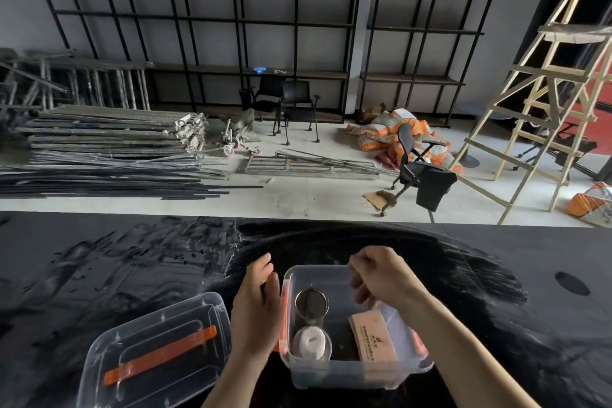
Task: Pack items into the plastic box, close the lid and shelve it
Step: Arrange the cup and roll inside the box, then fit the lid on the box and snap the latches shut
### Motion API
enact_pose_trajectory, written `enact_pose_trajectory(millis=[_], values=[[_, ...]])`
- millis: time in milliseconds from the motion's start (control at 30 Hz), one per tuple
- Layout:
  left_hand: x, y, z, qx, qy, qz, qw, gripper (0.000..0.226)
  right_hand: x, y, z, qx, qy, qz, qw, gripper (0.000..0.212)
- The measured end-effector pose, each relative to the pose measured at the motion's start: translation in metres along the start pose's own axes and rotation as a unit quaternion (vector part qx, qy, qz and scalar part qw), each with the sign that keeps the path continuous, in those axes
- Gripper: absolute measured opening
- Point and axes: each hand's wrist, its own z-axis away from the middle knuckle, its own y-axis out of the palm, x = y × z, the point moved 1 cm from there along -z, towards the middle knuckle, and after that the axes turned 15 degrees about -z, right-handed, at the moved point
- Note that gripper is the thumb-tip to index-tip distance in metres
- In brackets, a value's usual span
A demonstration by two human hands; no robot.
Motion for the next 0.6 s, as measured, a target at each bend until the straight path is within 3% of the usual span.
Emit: enact_pose_trajectory(millis=[67,167,300,500,600], values=[[0.012,-0.018,-0.006,-0.031,-0.026,-0.001,0.999,0.034,0.024,0.015,0.001,-0.013,-0.060,-0.047,0.997,0.024],[0.043,-0.050,-0.018,-0.077,-0.082,-0.052,0.992,0.033,0.049,0.066,0.004,0.057,-0.072,-0.079,0.993,0.022],[0.096,-0.094,-0.024,-0.104,-0.173,-0.149,0.968,0.036,0.057,0.148,0.003,0.122,-0.083,-0.011,0.989,0.019],[0.161,-0.136,0.003,-0.066,-0.314,-0.213,0.923,0.054,0.032,0.230,0.003,0.174,-0.035,0.119,0.977,0.026],[0.184,-0.142,0.017,-0.043,-0.360,-0.211,0.908,0.060,0.007,0.243,-0.002,0.144,0.043,0.164,0.975,0.051]])
